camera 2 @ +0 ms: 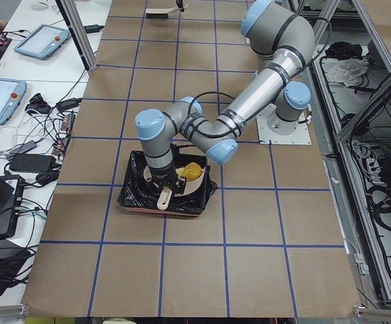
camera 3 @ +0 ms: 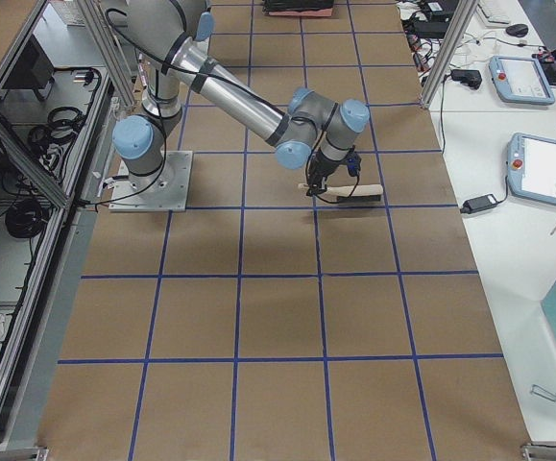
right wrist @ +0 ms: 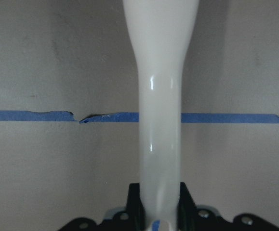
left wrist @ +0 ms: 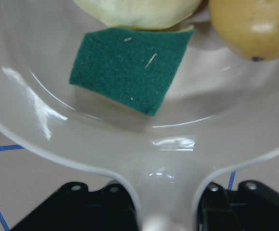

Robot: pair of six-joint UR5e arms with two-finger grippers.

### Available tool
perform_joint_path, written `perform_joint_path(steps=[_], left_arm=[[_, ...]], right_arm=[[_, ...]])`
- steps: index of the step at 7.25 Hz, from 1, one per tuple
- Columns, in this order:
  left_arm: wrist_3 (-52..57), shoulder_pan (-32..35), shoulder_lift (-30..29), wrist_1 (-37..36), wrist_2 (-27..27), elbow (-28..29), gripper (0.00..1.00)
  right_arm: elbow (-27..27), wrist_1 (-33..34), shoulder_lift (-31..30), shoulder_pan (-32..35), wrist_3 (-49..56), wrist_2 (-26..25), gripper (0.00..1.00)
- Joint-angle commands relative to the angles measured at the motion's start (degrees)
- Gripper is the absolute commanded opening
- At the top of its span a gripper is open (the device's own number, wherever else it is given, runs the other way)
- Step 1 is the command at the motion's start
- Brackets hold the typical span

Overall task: Sweep and dump trash into bin
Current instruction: 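Tilt the dustpan over the black bin with the left gripper to dump items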

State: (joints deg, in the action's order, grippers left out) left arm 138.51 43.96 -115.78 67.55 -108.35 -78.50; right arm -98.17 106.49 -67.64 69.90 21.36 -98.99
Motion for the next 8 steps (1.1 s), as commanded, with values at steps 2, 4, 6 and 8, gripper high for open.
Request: perform_joint_path(steps=[2, 4, 6, 8], left_arm=[[0.8, 1.7, 1.1, -0.1, -3.4, -0.6, 0.0], [0.8, 2.0, 1.0, -0.2, -4.6, -0.9, 0.0], [0.8, 3.1, 1.0, -0.3, -5.9, -1.0, 0.0], [-0.4, 3.6, 0.8, -3.5, -6.6, -1.0, 0.0]], right_arm=[[-0.2, -1.2, 0.0, 0.0, 0.0, 0.0, 0.07], [-0.4, -1.1, 0.1, 0.0, 0.0, 0.0, 0.08], [-0.4, -1.2, 0.1, 0.0, -0.1, 0.0, 0.09], [-0.4, -1.2, 0.1, 0.0, -0.1, 0.0, 0.09]])
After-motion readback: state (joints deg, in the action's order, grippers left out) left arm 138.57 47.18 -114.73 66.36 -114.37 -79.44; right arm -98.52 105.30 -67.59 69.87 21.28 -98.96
